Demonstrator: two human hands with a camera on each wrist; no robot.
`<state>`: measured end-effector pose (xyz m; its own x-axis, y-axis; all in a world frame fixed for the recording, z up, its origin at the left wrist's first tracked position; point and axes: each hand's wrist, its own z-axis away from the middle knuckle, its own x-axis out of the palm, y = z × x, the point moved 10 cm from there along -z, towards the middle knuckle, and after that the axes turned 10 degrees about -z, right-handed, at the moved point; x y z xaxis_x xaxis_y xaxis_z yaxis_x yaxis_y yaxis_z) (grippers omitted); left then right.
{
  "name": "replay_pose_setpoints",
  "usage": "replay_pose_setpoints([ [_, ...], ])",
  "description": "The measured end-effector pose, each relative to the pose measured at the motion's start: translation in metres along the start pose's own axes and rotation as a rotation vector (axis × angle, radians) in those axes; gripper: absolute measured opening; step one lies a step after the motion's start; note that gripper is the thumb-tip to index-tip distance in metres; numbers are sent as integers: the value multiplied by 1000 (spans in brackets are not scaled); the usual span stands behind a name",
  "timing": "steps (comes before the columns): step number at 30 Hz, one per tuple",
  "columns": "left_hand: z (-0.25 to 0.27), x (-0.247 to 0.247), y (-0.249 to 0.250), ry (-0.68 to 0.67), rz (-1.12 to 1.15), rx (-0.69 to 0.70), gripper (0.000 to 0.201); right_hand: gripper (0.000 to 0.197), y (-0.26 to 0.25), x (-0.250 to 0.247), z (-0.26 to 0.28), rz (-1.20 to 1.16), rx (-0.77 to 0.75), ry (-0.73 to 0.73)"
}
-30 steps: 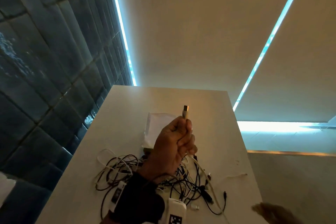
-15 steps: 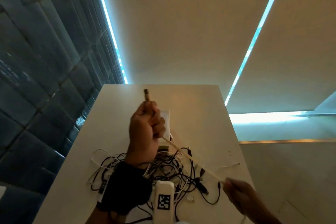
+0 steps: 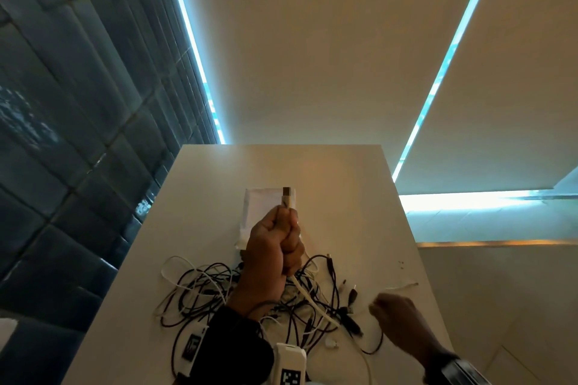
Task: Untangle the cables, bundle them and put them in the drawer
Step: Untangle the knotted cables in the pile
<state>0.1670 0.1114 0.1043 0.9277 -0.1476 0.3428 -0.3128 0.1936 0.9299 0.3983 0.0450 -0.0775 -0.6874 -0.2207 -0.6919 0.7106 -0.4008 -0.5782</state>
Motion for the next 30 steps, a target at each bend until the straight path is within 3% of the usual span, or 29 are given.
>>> replay_pose_setpoints([
  [2, -1, -3, 0, 6, -18, -2, 26, 24, -8, 17, -27, 77, 26, -67],
  [7, 3, -9, 5, 26, -45, -5, 29, 46, -7, 45, -62, 181, 164, -115],
  [12, 3, -17, 4, 55, -18, 1, 29, 36, -2, 56, -72, 145, 188, -136],
  [16, 2, -28, 2, 110, 2, -6, 28, 23, -17, 41, -78, -39, 61, -16],
  [19, -1, -27, 1, 103, -1, -6, 27, 17, -48, 12, -61, -506, -32, 118],
  [23, -5, -19, 2, 91, -58, -9, 25, 18, -115, -11, -25, -998, -198, 48],
  [26, -6, -17, 3, 98, -167, -17, 25, 14, -162, -27, -2, -1065, -334, 42],
  [30, -4, -21, 5, 142, -347, -47, 25, 8, -212, -29, 27, -1109, -503, -104],
])
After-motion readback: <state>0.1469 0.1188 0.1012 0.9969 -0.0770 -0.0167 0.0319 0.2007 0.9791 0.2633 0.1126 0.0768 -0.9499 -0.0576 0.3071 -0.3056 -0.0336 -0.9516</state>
